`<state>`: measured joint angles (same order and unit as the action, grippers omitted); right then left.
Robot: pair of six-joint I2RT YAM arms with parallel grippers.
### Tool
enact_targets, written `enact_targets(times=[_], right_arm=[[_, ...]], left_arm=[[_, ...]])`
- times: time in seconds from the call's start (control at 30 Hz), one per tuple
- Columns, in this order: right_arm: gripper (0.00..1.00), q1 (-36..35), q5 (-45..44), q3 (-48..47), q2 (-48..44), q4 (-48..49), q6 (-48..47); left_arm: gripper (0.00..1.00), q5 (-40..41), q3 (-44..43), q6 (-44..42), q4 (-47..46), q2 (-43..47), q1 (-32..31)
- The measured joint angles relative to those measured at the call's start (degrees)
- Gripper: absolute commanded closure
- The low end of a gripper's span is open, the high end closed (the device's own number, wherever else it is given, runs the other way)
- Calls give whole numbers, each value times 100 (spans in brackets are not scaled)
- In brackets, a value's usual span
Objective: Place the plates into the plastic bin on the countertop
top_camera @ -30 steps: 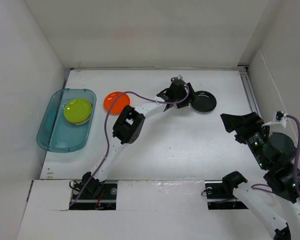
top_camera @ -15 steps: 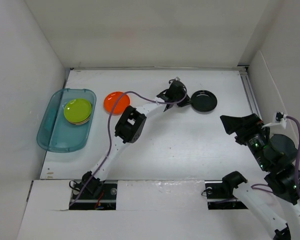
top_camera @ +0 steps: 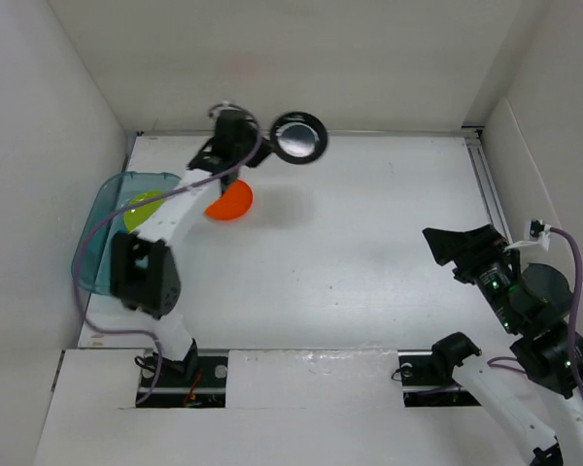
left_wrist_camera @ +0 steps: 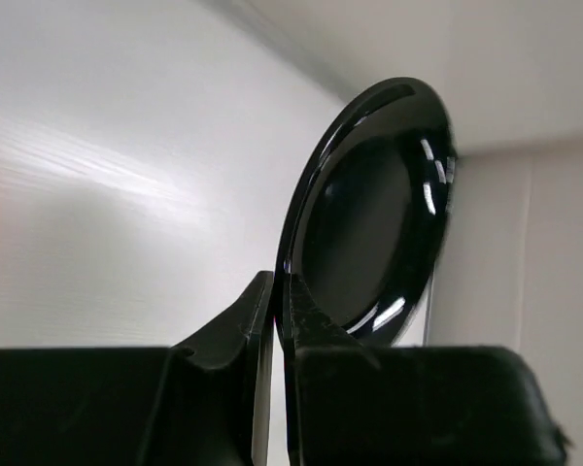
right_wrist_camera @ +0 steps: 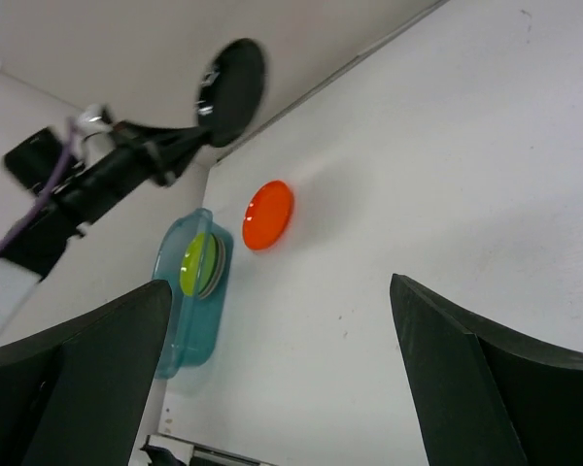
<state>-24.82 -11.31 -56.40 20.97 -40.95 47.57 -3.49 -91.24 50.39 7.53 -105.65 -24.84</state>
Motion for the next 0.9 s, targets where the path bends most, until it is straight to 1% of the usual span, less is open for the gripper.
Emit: enact_targets(times=[0.1, 0.17, 0.27, 0.37, 0.43, 0.5, 0.6, 0.7, 0.73, 0.8, 0.83, 0.9], right_arm=[[0, 0, 170, 219, 17, 243, 0], [0, 0, 317, 385, 105, 442, 4], [0, 0, 555, 627, 400, 780, 24], [0, 0, 837, 831, 839, 1163, 39], [0, 0, 1010, 957, 1132, 1456, 52], [0, 0, 1161, 1043, 1403, 1707, 50], [0, 0, 1342, 1161, 1766, 2153, 44], [0, -31, 1532, 1309, 2048, 2592, 15], [0, -39, 1617, 1346, 2162, 2723, 0], [0, -76, 1757, 1434, 2420, 3023, -13], [0, -96, 1823, 1453, 2577, 3171, -20], [0, -186, 2002, 1478, 2994, 3471, -28]], left_arm=[[100, 81, 920, -50, -55, 1491, 999], [100, 28, 1644, -120, -131, 2310, 1985], [100, -9, 2448, -341, 70, 2935, 3338], [100, -136, 3119, -629, 356, 3117, 4347], [100, -328, 3458, -798, 527, 3123, 4863], [100, -509, 3613, -918, 695, 3064, 5268], [100, -754, 3609, -1040, 702, 2778, 5672], [99, -953, 3609, -1102, 680, 2439, 5831], [75, -994, 3609, -1110, 682, 2345, 5834], [54, -1040, 3609, -1121, 675, 2251, 5834], [42, -1093, 3609, -1132, 682, 2249, 5834], [14, -1167, 3609, -1145, 625, 2258, 5827]])
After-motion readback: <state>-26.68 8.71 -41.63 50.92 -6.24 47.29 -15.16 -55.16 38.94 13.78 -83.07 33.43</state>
